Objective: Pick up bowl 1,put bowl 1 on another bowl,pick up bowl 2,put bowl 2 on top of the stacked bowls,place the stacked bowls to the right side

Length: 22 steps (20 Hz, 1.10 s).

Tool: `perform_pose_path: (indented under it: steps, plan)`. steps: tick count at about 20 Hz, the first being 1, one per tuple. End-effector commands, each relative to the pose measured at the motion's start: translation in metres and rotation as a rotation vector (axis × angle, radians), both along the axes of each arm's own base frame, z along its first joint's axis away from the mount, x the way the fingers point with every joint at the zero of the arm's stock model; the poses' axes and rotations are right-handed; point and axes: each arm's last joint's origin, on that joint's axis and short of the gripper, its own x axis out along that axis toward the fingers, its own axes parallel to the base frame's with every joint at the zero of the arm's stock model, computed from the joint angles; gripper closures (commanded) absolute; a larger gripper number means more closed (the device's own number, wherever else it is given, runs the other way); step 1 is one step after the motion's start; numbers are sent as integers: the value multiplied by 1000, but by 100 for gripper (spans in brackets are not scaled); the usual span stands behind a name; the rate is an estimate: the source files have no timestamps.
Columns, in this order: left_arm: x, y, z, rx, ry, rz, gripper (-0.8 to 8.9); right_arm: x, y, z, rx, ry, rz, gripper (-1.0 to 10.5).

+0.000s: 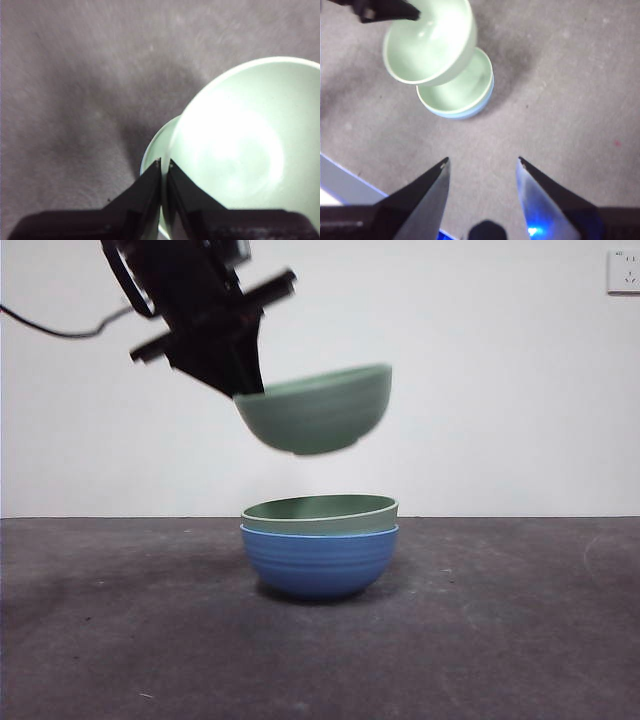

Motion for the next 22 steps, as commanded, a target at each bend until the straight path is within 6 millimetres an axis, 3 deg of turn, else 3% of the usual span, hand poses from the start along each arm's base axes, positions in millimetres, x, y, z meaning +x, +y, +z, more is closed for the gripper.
perform_pose_path:
  steps: [1, 6, 9, 13, 16, 17, 22]
  plan:
    - [9, -7, -18, -4, 42, 16, 822, 0, 0, 0, -2, 8, -1, 725]
    - [22, -15, -54, 44, 130, 19, 822, 0, 0, 0, -3, 10, -1, 725]
    - [24, -16, -66, 63, 165, 19, 822, 0, 0, 0, -3, 10, -1, 725]
    - [23, -18, -65, 62, 174, 9, 786, 0, 0, 0, -3, 10, -1, 725]
    - [21, -17, -65, 75, 195, 10, 468, 0, 0, 0, -3, 10, -1, 725]
    - [21, -17, -64, 81, 206, 10, 427, 0, 0, 0, -3, 10, -1, 725]
    - [21, -17, -40, 99, 220, -1, 428, 0, 0, 0, 2, 13, -7, 724]
